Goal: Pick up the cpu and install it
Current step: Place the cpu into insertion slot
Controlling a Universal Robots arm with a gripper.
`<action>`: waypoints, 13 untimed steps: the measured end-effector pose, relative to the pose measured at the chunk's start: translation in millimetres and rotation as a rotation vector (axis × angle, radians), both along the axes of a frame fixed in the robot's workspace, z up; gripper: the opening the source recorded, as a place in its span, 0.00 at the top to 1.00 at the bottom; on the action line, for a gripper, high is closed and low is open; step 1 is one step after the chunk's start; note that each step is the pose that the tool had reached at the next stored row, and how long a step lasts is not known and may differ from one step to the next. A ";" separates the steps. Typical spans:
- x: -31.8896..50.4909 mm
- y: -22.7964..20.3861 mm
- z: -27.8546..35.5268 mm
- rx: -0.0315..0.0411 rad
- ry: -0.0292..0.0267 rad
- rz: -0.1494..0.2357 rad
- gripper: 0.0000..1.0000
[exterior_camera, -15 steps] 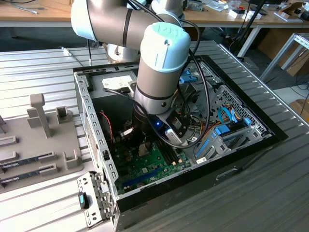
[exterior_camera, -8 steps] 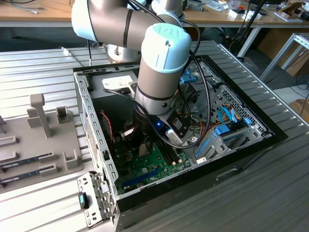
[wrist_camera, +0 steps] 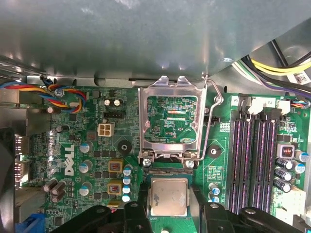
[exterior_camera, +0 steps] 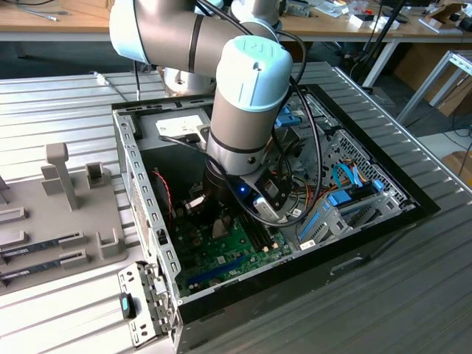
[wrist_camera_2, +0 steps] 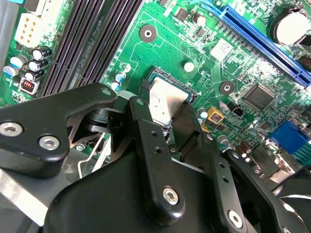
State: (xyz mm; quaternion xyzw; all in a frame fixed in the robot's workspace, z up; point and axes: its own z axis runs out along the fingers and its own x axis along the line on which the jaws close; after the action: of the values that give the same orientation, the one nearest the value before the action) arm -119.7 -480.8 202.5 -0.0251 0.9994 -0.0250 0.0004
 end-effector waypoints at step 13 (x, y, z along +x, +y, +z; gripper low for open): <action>0.0 0.0 -0.2 0.0000 0.0000 0.000 0.61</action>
State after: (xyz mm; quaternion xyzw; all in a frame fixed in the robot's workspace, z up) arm -119.7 -480.8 202.3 -0.0251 0.9994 -0.0250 0.0004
